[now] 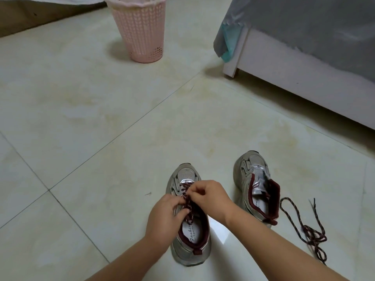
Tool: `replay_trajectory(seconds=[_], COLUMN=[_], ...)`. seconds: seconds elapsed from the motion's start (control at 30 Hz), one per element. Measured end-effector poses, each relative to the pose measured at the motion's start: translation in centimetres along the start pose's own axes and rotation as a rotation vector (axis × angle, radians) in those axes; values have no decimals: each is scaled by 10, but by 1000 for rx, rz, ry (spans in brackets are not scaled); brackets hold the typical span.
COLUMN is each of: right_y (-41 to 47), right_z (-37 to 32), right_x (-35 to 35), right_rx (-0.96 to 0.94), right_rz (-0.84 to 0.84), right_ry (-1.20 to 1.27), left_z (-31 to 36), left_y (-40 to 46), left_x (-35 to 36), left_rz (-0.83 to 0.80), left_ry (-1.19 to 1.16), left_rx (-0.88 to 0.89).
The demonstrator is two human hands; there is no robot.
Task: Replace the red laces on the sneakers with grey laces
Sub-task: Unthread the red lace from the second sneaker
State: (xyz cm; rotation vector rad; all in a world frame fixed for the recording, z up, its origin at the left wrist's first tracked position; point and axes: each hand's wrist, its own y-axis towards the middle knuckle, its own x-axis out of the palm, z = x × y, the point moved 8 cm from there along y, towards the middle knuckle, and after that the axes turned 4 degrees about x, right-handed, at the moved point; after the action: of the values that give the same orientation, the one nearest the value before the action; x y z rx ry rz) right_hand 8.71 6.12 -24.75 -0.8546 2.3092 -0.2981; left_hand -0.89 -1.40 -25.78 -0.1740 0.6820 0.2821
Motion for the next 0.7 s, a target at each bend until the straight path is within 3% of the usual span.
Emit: replay_trajectory(seconds=[0.1, 0.2, 0.37, 0.57, 0.7], right_y=[1, -1, -5, -5, -4], right_z=[0, 3, -1, -31, -36], right_x=[6, 1, -33, -113, -91], right_rx=[22, 66, 126, -19, 32], right_rz=[-110, -96, 181, 500, 316], right_ry=[-52, -7, 238, 703, 660], left_z=[1, -1, -3, -2, 6], left_y=[0, 0, 0, -1, -1], left_x=[0, -1, 1, 6, 9], left_rz=[-11, -3, 8, -19, 0], left_ry=[-7, -12, -33, 4, 10], left_rx=[5, -5, -14, -18, 3])
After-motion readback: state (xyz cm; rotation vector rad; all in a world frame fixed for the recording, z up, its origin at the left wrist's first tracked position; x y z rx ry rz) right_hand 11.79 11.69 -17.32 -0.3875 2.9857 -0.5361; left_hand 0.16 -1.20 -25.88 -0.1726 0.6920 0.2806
